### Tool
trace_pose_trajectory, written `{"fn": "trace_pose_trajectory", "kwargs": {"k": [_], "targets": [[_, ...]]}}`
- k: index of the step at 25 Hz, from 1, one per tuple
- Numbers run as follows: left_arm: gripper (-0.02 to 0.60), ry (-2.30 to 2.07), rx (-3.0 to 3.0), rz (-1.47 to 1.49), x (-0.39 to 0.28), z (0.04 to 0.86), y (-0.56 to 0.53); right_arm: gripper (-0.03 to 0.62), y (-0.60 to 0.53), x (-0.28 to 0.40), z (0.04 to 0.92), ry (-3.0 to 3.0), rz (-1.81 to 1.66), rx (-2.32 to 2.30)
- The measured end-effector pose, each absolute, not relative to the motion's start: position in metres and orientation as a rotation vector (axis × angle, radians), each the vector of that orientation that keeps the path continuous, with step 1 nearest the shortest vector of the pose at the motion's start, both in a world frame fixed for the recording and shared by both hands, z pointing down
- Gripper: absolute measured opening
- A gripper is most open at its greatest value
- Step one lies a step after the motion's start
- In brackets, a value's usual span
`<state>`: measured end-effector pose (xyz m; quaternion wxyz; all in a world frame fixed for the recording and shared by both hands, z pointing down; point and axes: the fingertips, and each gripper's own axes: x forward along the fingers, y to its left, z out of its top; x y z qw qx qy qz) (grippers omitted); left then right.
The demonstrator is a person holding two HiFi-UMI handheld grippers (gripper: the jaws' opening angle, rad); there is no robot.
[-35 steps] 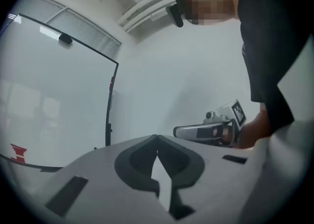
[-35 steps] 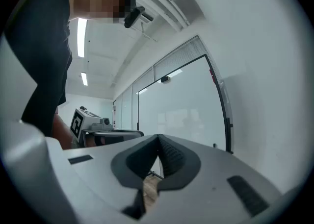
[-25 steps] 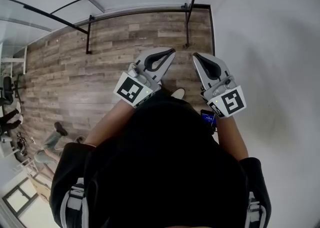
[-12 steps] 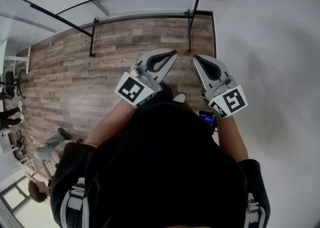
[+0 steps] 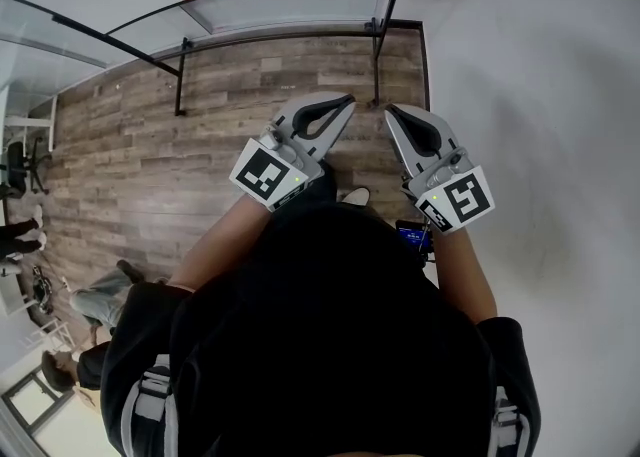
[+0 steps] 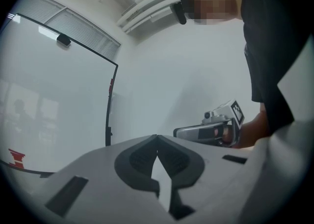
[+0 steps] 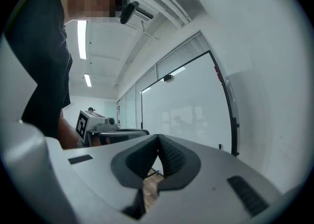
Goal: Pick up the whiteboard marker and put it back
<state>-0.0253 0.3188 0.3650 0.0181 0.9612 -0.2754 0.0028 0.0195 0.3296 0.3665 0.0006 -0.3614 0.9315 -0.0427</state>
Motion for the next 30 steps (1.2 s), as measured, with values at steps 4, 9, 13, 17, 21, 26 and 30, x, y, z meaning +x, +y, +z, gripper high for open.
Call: {"fn": "trace_pose_trajectory", "kwargs": {"k": [4,9,13,17,21,26,30], "targets": [[0.003,-0.844,2.996,0.008,-0.026,0.365,0.308,0.001,0.317,0.017,0.368,2.924,-0.136,-1.154],[0.003,-0.827,3.0,0.006,-0.025,0.361,0.292,0.002,0.301,0.014,0.364,2.925,-0.136,-1.161],[0.003,-0.82,2.998,0.01,-0.029,0.365,0.279,0.002,0.288,0.012,0.368,2.922,-0.157,-1.169],[0.003,-0.814,2.985,0.02,-0.038,0.368,0.266,0.002,0.274,0.007,0.369,2.92,-0.167,-1.183],[0.003,-0.801,2.982,0.019,-0.041,0.372,0.249,0.002,0.256,0.005,0.371,2.912,-0.18,-1.192],[0.003,-0.786,2.978,0.011,-0.047,0.374,0.222,0.002,0.229,-0.003,0.378,2.925,-0.186,-1.223],[0.003,-0.767,2.979,0.001,-0.054,0.373,0.201,0.002,0.208,-0.009,0.378,2.923,-0.195,-1.244]]}}
